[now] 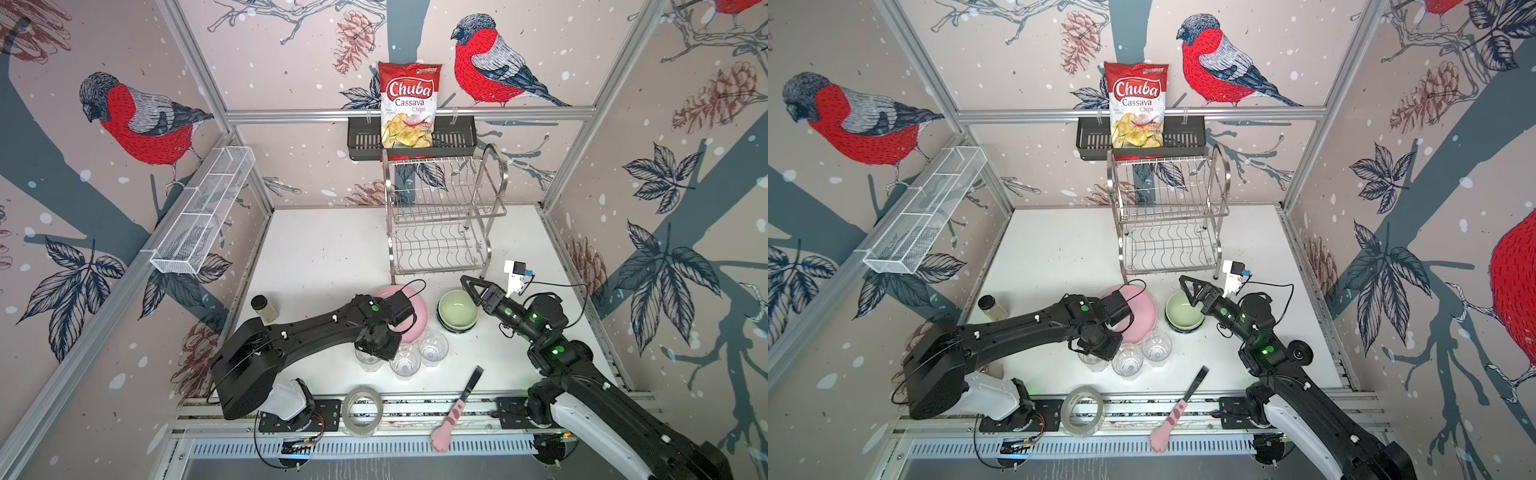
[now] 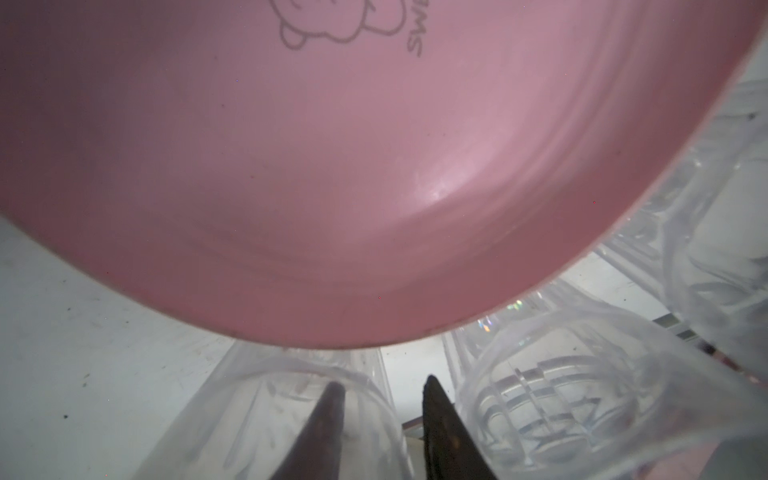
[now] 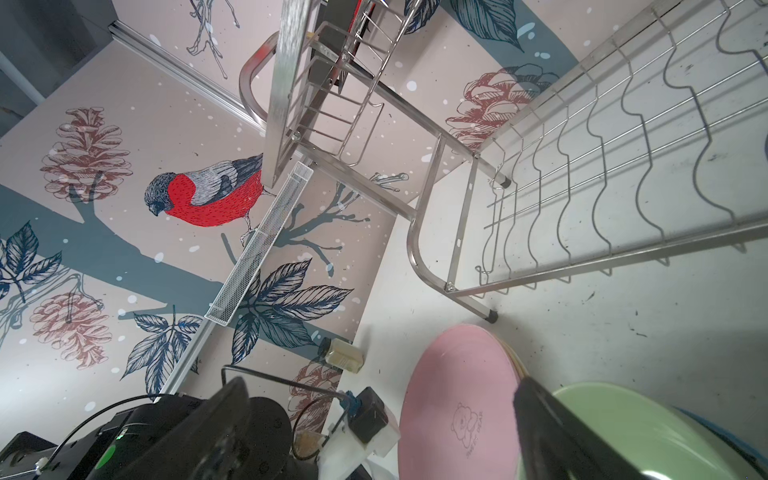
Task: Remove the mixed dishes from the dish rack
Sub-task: 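Lower the cup onto the table beside the cups and open left gripper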
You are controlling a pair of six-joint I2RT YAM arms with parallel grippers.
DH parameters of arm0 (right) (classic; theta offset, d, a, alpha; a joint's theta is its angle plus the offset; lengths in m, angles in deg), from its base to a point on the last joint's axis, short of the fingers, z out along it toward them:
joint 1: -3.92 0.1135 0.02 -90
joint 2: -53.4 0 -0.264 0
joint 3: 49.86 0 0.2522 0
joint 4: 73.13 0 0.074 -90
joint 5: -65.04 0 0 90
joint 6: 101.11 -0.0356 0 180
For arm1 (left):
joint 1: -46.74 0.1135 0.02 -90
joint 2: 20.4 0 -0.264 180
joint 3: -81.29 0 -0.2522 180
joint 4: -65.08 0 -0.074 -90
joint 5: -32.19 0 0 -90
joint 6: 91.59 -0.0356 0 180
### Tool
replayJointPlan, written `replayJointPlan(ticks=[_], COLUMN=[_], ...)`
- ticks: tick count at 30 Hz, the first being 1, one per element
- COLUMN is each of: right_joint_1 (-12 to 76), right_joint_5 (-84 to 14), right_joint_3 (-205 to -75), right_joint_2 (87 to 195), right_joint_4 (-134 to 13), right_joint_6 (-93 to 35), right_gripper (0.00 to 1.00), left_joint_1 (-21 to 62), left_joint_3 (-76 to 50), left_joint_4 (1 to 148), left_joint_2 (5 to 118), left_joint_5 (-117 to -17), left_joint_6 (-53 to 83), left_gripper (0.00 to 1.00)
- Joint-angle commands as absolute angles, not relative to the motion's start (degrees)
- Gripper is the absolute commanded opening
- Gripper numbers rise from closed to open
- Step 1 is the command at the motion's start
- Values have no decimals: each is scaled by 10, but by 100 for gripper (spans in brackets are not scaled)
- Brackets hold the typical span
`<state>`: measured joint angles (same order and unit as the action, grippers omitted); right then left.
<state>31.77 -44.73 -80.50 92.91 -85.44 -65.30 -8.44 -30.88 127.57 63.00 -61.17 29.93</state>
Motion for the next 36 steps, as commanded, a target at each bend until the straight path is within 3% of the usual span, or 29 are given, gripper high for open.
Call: replayJointPlan(ticks=[1, 20, 29, 36], right_joint_1=[316, 314, 314, 311], right_joint_5=[-451, -449, -419, -377], right_joint_3=[-804, -809, -833, -874], right_joint_2=[926, 919, 924, 930], right_joint_4=[-859, -848, -807, -743], right_joint_6=[-653, -656, -618, -603], right_gripper=[99, 99, 99, 99], left_joint_1=[-84, -84, -84, -84], left_joint_3=[-296, -194, -137, -136], left_joint_4=[1295, 1381, 1412, 1322], left_joint_2=[622, 541, 460, 358], left_joint_5=[-594, -543, -439, -326], left_joint_6=[296, 321, 336, 309], left_gripper=[33, 34, 35, 57])
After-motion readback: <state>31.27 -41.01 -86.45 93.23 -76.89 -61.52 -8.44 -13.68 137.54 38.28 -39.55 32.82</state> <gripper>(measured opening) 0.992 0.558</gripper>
